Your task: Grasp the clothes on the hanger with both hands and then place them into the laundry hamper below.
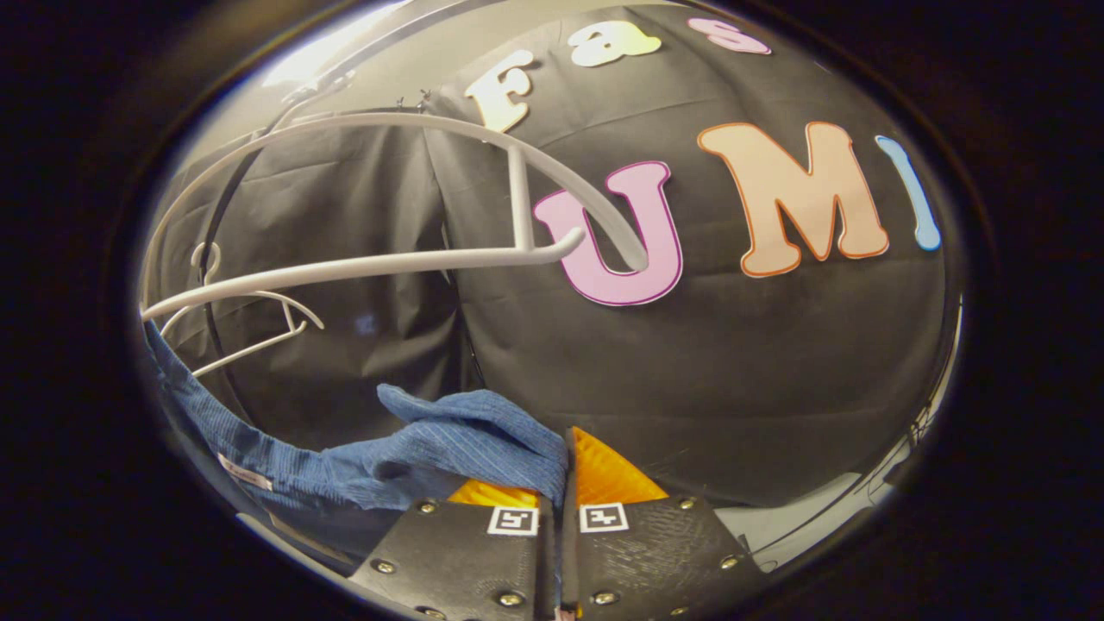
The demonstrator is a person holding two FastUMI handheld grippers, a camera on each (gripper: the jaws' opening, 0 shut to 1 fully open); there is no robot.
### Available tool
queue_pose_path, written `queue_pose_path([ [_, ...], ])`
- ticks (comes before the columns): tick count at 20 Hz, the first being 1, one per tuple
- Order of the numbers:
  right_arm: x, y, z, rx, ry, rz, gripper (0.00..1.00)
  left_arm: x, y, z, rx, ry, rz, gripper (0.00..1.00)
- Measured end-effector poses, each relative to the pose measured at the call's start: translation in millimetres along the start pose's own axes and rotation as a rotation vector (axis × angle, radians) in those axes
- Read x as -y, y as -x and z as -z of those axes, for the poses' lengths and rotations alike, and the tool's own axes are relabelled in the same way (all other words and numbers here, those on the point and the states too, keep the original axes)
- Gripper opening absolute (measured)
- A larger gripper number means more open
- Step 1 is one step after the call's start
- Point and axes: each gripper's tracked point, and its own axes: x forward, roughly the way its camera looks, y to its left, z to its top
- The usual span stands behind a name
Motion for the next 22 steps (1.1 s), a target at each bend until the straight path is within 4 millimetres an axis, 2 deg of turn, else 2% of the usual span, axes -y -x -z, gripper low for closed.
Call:
queue_pose_path([
  [4,1,11,6,-0.007,0.004,0.005,0.04,-11,5,27,-0.043,-0.004,-0.031,0.05],
  [7,4,22,7,-0.006,0.018,0.014,0.04,-11,8,49,-0.070,-0.025,-0.033,0.05],
  [11,7,46,-2,0.012,0.034,0.027,0.04,2,4,81,-0.117,-0.056,0.007,0.05],
  [15,12,76,-25,0.055,0.053,0.043,0.04,38,-6,108,-0.136,-0.065,0.108,0.05],
  [20,22,117,-60,0.114,0.074,0.070,0.04,113,-15,119,-0.108,-0.057,0.292,0.05],
  [22,28,128,-61,0.113,0.080,0.084,0.03,148,-20,126,-0.101,-0.061,0.365,0.05],
])
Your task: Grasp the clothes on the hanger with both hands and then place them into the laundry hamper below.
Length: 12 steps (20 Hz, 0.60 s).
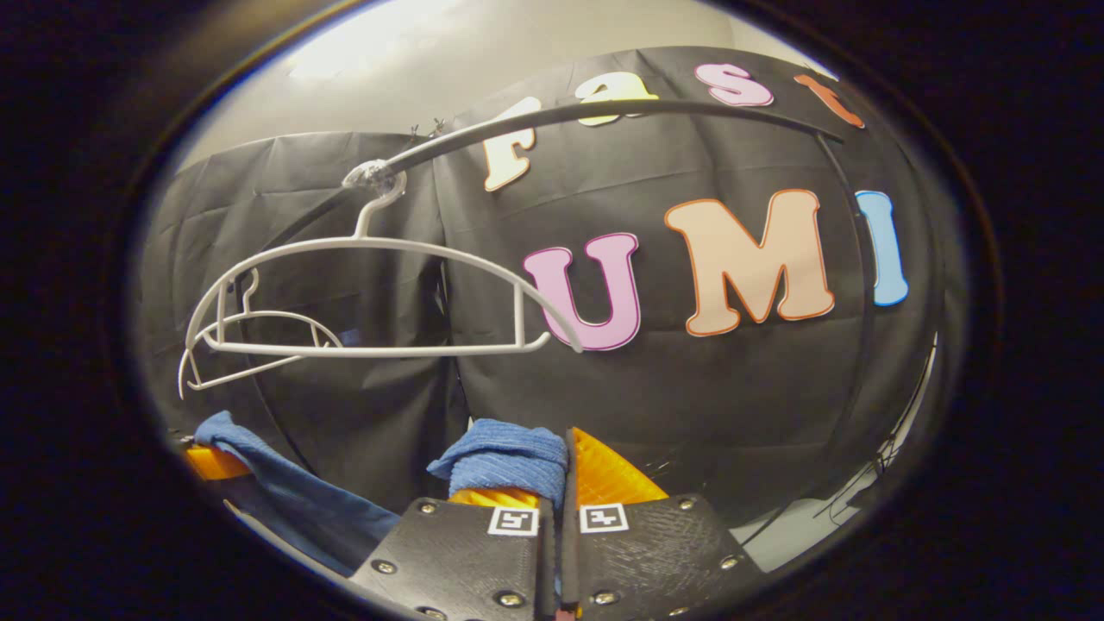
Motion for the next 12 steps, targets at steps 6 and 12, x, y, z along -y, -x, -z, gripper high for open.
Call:
queue_pose_path([
  [6,28,17,24,-0.039,0.015,0.055,0.04,65,-59,29,-0.026,0.002,0.173,0.05],
  [12,60,17,68,-0.130,-0.013,0.110,0.04,108,-105,69,-0.118,0.038,0.270,0.06],
])
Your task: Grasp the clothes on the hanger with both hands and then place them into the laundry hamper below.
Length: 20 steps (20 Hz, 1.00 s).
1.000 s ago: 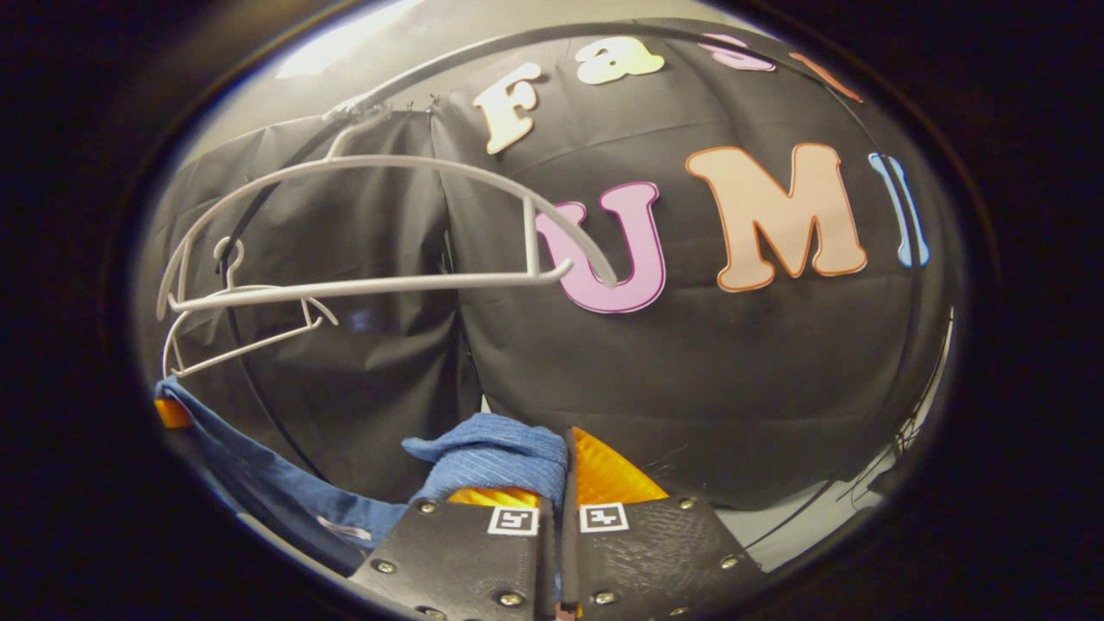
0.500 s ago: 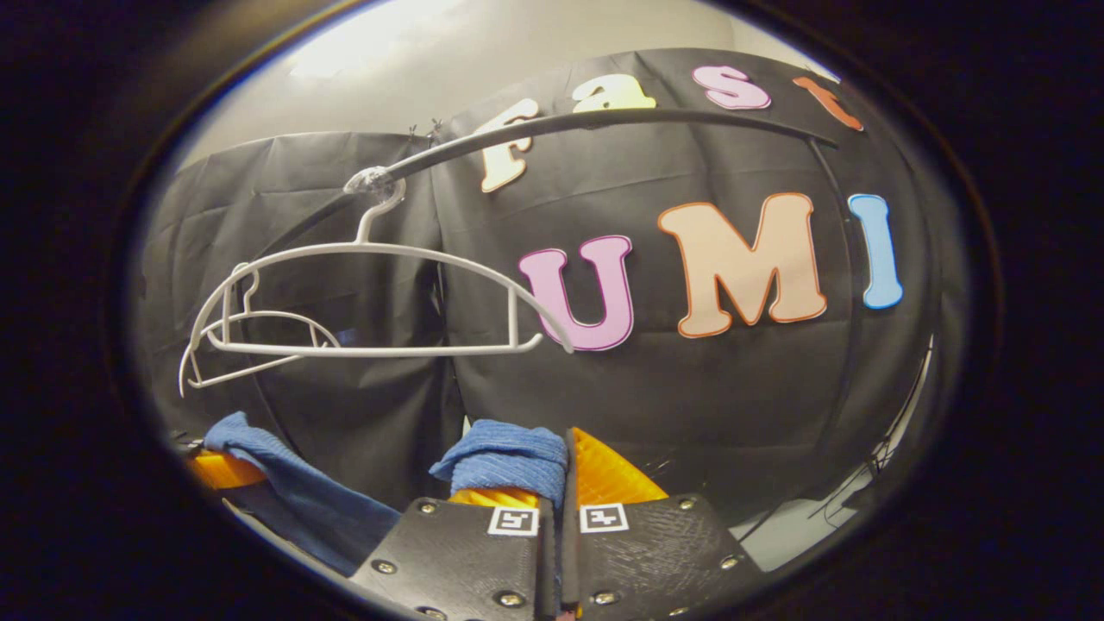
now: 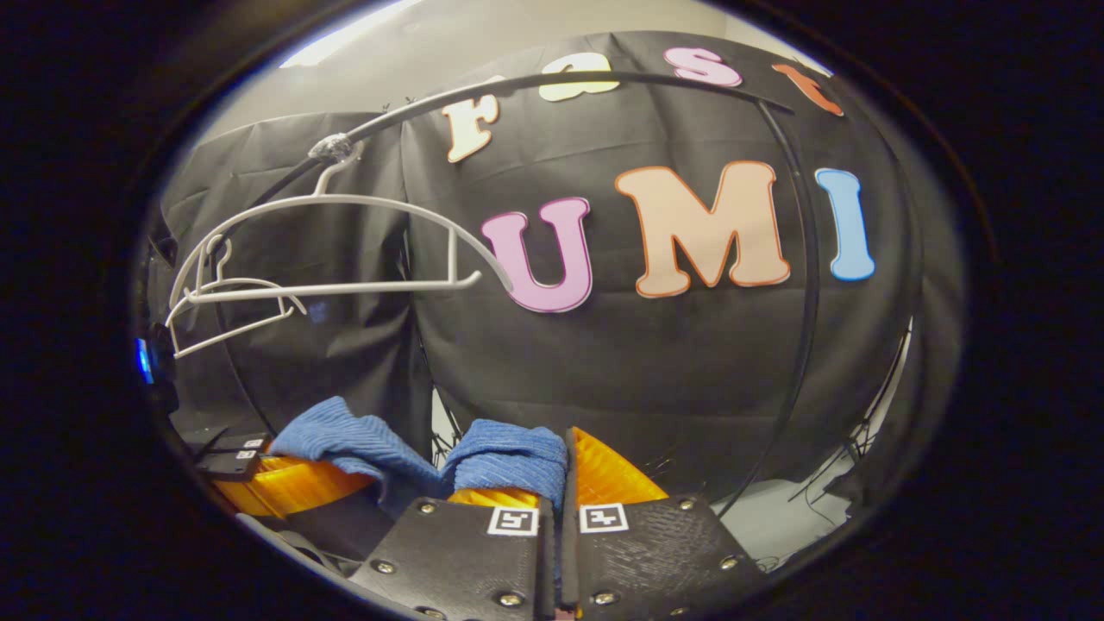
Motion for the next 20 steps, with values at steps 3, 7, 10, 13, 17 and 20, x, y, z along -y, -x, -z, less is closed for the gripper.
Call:
queue_pose_path([
  [3,14,-7,24,-0.055,-0.010,0.022,0.04,-7,-25,22,-0.054,0.035,-0.005,0.05],
  [7,28,-14,68,-0.159,-0.025,0.046,0.04,-17,-47,63,-0.156,0.038,-0.017,0.06],
  [10,32,-21,104,-0.242,-0.029,0.056,0.04,-27,-53,98,-0.236,0.056,-0.022,0.06],
  [13,35,-23,140,-0.321,-0.031,0.070,0.04,-36,-51,130,-0.304,0.068,-0.029,0.07],
  [17,45,-24,184,-0.430,-0.031,0.098,0.04,-43,-45,169,-0.413,0.087,-0.050,0.10],
  [20,47,-18,209,-0.516,-0.012,0.107,0.04,-48,-35,196,-0.493,0.100,-0.057,0.14],
])
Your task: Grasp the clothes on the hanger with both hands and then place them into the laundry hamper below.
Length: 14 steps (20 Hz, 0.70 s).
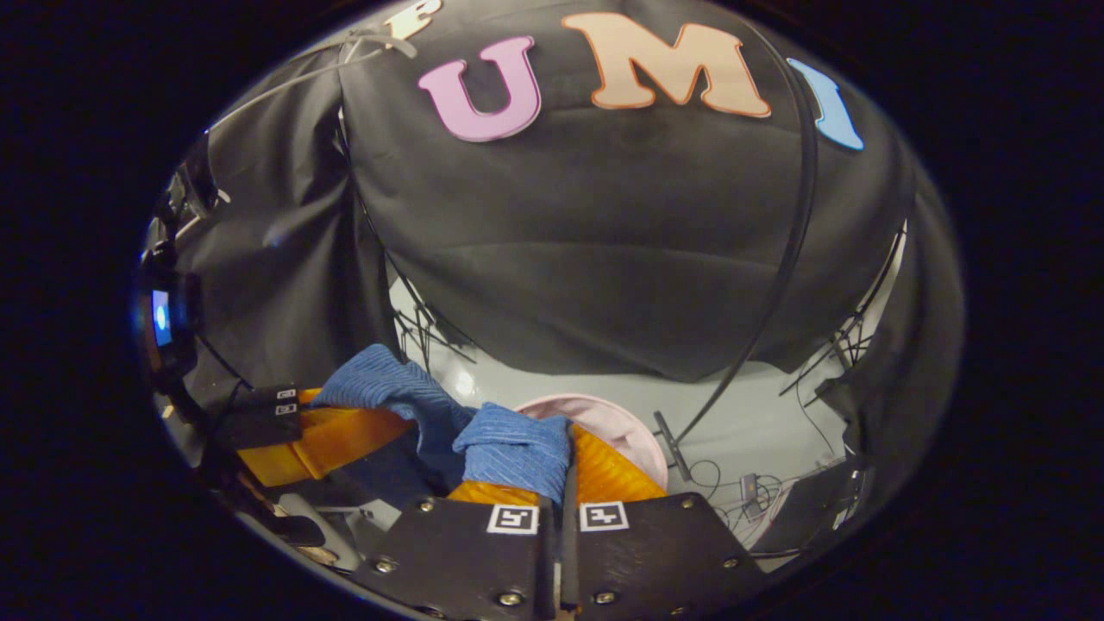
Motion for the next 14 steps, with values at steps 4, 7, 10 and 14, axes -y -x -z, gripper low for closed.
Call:
queue_pose_path([
  [4,3,-5,29,-0.080,0.014,0.010,0.08,0,-6,18,-0.075,0.015,-0.015,0.28],
  [7,7,-12,49,-0.138,0.017,0.028,0.12,-10,-7,37,-0.126,0.028,-0.035,0.45],
  [10,8,-17,64,-0.188,0.021,0.035,0.14,-18,-4,57,-0.178,0.048,-0.050,0.37],
  [14,9,-13,64,-0.191,0.014,0.028,0.22,-20,-1,72,-0.221,0.071,-0.053,0.46],
])
